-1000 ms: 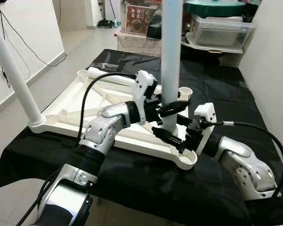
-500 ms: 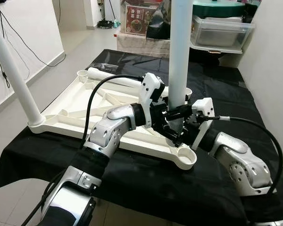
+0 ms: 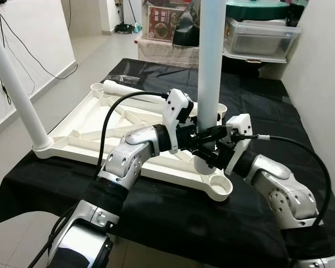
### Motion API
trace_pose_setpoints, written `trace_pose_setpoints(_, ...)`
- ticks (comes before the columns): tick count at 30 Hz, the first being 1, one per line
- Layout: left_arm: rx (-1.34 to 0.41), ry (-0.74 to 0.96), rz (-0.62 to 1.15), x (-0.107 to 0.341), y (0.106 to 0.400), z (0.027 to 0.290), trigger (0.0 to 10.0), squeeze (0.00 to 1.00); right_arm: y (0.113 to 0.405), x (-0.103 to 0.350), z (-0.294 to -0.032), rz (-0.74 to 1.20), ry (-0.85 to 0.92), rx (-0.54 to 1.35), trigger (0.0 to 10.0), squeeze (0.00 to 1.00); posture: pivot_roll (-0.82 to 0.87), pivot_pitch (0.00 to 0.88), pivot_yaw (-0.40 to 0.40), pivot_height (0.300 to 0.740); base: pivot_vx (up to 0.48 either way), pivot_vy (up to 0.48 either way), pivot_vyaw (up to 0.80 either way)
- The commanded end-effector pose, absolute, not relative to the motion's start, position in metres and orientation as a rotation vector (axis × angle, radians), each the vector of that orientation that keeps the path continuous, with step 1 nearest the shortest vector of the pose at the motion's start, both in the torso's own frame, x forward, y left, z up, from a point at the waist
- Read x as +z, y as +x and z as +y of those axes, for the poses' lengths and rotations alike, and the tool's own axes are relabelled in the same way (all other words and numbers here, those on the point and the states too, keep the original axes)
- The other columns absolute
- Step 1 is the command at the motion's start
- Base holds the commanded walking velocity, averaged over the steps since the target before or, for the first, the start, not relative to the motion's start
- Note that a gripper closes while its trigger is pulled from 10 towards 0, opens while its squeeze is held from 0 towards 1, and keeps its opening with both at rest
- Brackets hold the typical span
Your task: Building children table
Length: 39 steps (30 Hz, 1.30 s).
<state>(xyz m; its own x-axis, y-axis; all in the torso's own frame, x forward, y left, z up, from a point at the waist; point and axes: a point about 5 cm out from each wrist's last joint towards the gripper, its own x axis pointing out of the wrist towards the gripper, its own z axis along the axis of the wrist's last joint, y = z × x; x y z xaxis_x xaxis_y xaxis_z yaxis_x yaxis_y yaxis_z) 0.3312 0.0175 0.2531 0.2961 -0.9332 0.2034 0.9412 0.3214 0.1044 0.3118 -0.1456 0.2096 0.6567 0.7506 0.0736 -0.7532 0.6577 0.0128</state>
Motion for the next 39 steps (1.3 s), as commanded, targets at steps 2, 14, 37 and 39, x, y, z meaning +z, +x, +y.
trace_pose_setpoints(2, -1.29, -0.039, -0.218, 0.245, 0.327, 0.013, 10.0, 0.0, 0.316, 0.222, -0.157, -0.119, 0.062, 0.786, 0.0, 0.0, 0.08, 0.02, -0.067, 0.74, 0.0, 0.0, 0.0)
trace_pose_setpoints(14, -1.274, -0.03, -0.199, 0.241, 0.327, 0.01, 10.0, 0.0, 0.316, 0.223, -0.158, -0.126, 0.056, 0.772, 0.0, 0.0, 0.07, 0.013, -0.068, 0.74, 0.0, 0.0, 0.0)
trace_pose_setpoints(37, -1.045, -0.032, -0.36, 0.273, 0.343, 0.027, 10.0, 0.0, 0.332, 0.225, -0.188, -0.153, 0.042, 0.559, 0.0, 0.0, 0.07, 0.01, -0.068, 0.74, 0.0, 0.0, 0.0)
trace_pose_setpoints(39, -1.045, -0.032, -0.36, 0.273, 0.343, 0.027, 10.0, 0.0, 0.332, 0.225, -0.188, -0.153, 0.042, 0.559, 0.0, 0.0, 0.07, 0.01, -0.068, 0.74, 0.0, 0.0, 0.0)
